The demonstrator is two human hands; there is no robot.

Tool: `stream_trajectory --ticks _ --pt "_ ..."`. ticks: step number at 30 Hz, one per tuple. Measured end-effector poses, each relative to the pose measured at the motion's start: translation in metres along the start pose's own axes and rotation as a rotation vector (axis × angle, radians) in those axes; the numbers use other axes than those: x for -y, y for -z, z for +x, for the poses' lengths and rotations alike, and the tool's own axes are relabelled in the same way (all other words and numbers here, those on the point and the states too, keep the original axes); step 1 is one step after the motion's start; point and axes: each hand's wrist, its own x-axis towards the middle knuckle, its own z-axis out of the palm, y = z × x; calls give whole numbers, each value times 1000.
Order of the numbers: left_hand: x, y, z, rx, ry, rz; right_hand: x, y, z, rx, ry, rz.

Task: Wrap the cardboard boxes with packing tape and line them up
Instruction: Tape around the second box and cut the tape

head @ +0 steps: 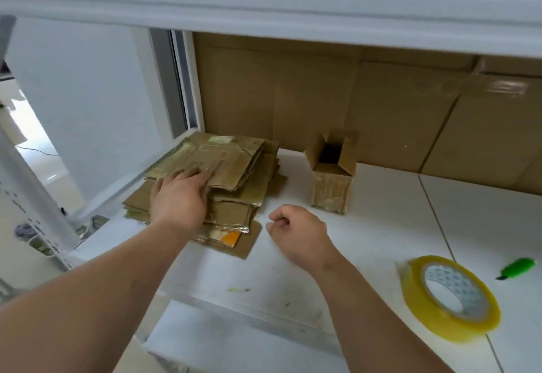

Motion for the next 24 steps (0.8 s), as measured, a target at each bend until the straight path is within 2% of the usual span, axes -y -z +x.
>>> stream_trajectory --ticks 7,12,16,22,24 --pt "8 17 21 -402 -37 -509 12 -26 9 -123 -15 110" --pt "-5 46 20 -539 -120 -686 19 -25 7 -217 18 205" --pt "-22 62 3 -471 -116 -790 19 -11 -2 -326 -6 287" --pt "-42 61 -39 -245 -9 -977 -5 24 -31 -520 49 461" --pt "-52 56 -56 -169 -9 -1015 -14 41 -45 -507 81 535"
